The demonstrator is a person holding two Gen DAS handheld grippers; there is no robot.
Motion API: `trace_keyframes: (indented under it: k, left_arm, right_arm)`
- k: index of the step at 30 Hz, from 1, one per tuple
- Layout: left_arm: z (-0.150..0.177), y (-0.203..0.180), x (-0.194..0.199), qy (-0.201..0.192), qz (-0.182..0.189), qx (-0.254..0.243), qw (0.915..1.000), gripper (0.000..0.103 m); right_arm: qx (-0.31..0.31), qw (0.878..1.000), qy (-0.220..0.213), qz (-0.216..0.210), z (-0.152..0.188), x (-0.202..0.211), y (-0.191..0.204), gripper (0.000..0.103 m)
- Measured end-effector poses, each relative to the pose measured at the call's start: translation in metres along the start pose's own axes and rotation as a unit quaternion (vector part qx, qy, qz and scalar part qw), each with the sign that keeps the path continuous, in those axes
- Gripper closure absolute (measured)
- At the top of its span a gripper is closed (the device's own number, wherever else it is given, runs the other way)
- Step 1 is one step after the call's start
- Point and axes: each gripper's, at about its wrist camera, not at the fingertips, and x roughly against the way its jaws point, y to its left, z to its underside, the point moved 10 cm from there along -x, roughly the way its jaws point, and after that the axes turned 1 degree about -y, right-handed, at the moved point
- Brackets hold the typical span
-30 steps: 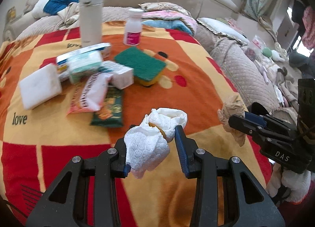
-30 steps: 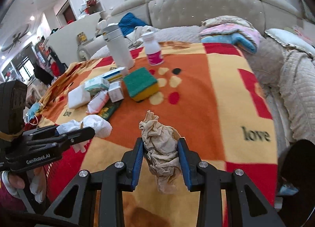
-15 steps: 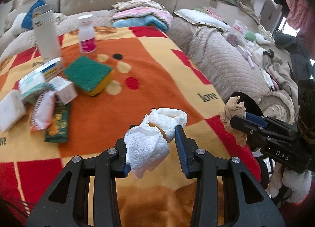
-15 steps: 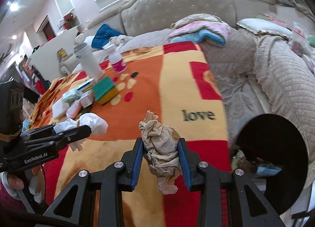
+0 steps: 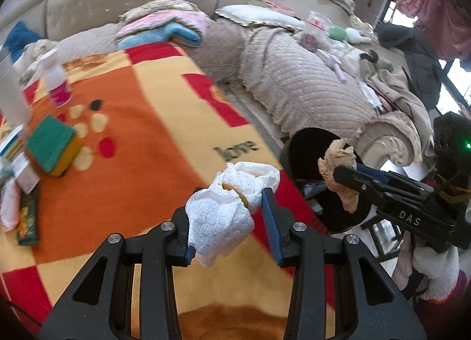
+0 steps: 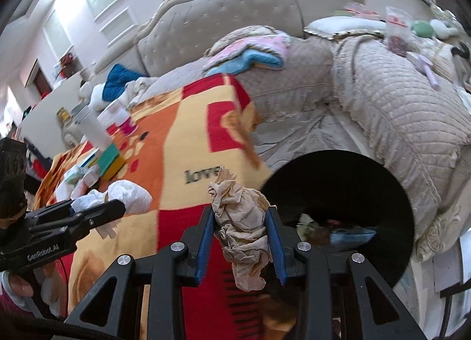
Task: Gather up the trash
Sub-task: 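Carry the tissue and cloth over the black bin and open both tools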
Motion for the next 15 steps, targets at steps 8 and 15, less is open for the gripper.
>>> trace_keyframes:
  k: [8,15]
  left_arm:
    - [-0.011,-0.039,-0.021,0.009,0.018,-0.024,0.9995,0.067]
    - [-0.018,-0.058,-0.037,0.018,0.040,-0.024,0.9987,0.067]
  right_arm:
    - [-0.033,0.999,-0.004,0.015,0.003,0.007,-0.038,0.070]
    - [-0.054,0.998,-0.004,0.024,0.006,0.007,-0.060,0.070]
